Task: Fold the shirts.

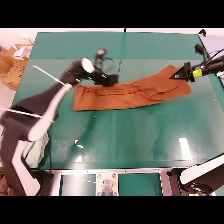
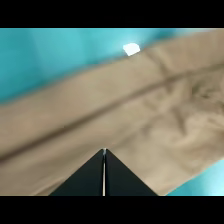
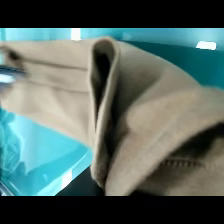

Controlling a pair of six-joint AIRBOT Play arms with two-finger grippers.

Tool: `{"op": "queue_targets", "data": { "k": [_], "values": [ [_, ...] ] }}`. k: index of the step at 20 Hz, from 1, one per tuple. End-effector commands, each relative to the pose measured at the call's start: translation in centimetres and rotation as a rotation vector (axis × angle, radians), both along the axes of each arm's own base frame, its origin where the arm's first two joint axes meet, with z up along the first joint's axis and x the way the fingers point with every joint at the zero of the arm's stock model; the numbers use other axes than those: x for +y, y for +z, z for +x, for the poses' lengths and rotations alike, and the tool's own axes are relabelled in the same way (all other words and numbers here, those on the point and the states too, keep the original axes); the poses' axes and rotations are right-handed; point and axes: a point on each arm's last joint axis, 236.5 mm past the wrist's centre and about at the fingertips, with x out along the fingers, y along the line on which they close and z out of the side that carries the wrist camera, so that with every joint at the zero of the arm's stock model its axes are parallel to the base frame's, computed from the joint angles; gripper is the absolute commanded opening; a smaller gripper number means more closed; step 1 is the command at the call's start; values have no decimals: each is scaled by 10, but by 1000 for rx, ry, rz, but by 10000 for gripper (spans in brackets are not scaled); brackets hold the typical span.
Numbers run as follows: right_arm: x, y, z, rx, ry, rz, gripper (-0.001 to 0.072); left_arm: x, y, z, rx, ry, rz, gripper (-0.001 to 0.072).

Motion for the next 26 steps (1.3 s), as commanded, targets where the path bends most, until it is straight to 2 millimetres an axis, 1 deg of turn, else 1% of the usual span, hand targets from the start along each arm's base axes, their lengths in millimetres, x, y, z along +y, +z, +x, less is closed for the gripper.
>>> {"op": "queue_targets", "data": {
  "k": [1, 2, 4, 6, 7, 9, 11, 12, 13, 14, 15, 16, 18, 20, 21, 22, 24, 26],
  "values": [
    [31, 60, -22, -74, 49, -28, 21, -81, -26, -23, -27, -11, -100, 24],
    [40, 69, -28, -84, 68, -33, 21, -93, -31, -28, -13, -11, -120, 24],
    [54, 80, -36, -79, 81, -32, 21, -111, -43, -40, 44, -16, -157, 24],
    [64, 87, -40, -90, 99, -36, 21, -122, -54, -53, 108, -39, -172, 24],
    [67, 89, -41, -95, 104, -37, 21, -124, -55, -59, 114, -68, -169, 24],
    [67, 89, -41, -96, 105, -40, 21, -122, -50, -63, 109, -107, -160, 24],
    [67, 88, -42, -90, 102, -39, 21, -111, -31, -58, 105, -144, -158, 25],
    [67, 88, -42, -86, 99, -38, 21, -101, -19, -56, 106, -175, -154, 25],
    [69, 88, -42, -74, 92, -34, 21, -85, -3, -54, 111, -218, -143, 25],
    [74, 89, -43, -72, 99, -30, 21, -66, 11, -51, 116, -260, -122, 24],
    [81, 89, -44, -65, 108, -27, 21, -39, 28, -48, 129, -292, -88, 24],
    [92, 89, -46, -52, 122, -23, 21, -10, 43, -43, 129, -308, -46, 24],
    [125, 89, -48, -47, 159, -15, 21, 59, 73, -28, 112, -273, 41, 24],
    [169, 87, -44, -59, 164, -11, 22, 122, 100, -14, 83, -201, 109, 24],
    [195, 83, -40, -70, 154, -9, 22, 150, 114, -11, 75, -163, 122, 25],
    [221, 76, -36, -79, 139, -6, 22, 172, 126, -8, 66, -129, 124, 25],
    [280, 51, -29, -90, 104, 20, 22, 211, 146, 0, 40, -53, 121, 25],
    [345, 12, -20, -99, 46, 53, 22, 238, 151, 7, 33, 3, 119, 25]
  ]
}}
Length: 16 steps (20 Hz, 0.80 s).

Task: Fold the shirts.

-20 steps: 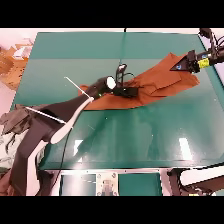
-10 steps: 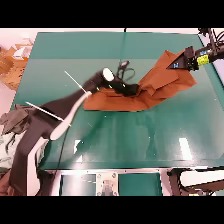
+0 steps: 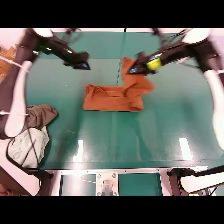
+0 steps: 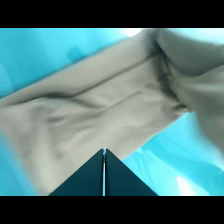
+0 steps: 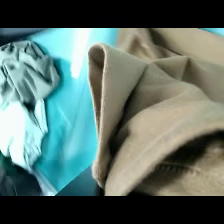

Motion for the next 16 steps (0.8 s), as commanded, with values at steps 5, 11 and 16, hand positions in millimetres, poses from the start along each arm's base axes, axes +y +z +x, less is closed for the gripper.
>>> {"op": "queue_targets", "data": {
  "k": [5, 11, 16],
  "values": [
    [202, -132, 10, -78, -189, 107, 559, 85, 15, 8, -6, 129, 37, 25],
    [41, -86, 66, -69, -228, -41, 559, 86, 16, 10, -31, 106, 47, 25],
    [-139, -109, 55, 121, -312, -231, 559, 92, 13, 10, -31, 115, 74, 25]
  ]
}}
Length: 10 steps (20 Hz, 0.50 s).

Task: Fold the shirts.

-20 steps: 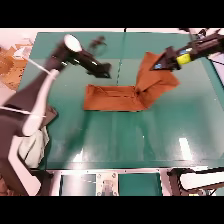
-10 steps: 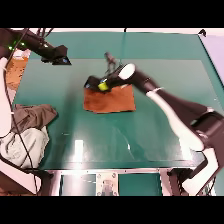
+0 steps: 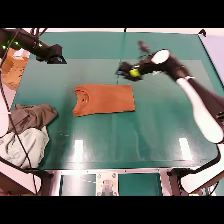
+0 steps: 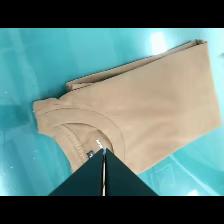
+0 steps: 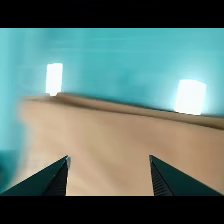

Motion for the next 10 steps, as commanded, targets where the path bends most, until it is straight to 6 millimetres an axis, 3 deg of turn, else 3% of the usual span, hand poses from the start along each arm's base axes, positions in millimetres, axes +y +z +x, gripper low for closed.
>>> {"op": "queue_targets", "data": {
  "k": [1, 3, 4, 8, 10],
  "values": [
    [-100, -33, -31, 183, -35, -85, 559, 5, -3, 0, 2, 7, 23, 24],
    [-107, -68, -47, 249, -43, -69, 559, 7, -12, -2, 25, 11, 31, 24],
    [-96, -82, -55, 274, -30, -29, 559, 8, -18, -3, 41, 13, 32, 25],
    [-24, -119, -68, 333, 44, 147, 559, 15, -27, -4, 66, 35, 59, 24],
    [14, -124, -70, 331, 73, 209, 558, 19, -29, -4, 67, 40, 79, 24]
  ]
}}
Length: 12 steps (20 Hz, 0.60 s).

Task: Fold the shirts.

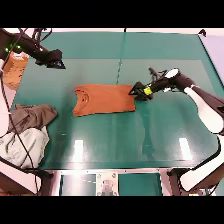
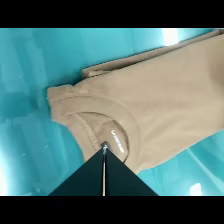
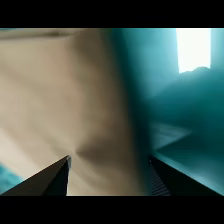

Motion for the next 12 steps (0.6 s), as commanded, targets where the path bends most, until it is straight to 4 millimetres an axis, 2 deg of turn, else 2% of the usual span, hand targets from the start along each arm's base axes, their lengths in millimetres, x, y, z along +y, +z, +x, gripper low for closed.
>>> {"op": "queue_targets", "data": {
  "k": [1, 3, 4, 6, 7, 9, 11, 12],
  "values": [
    [55, -12, -5, -3, 29, 124, 529, 8, -6, 0, 12, 18, 35, 24],
    [71, 9, 7, -68, 57, 154, 72, 12, -8, 0, 14, 24, 51, 24],
    [71, 25, 18, -102, 63, 165, 22, 13, -8, 0, 16, 28, 54, 24],
    [48, 59, 45, -170, 27, 164, 20, 13, -9, -1, 19, 26, 53, 24],
    [24, 74, 58, -197, -13, 145, 19, 13, -9, -2, 23, 24, 54, 25],
    [-44, 103, 75, -251, -121, 79, 19, 13, -9, -2, 25, 23, 54, 25],
    [-126, 128, 74, -272, -235, -2, 18, 13, -9, -2, 25, 23, 54, 25],
    [-171, 138, 66, -269, -303, -44, 19, 13, -9, -2, 24, 23, 54, 24]
  ]
}}
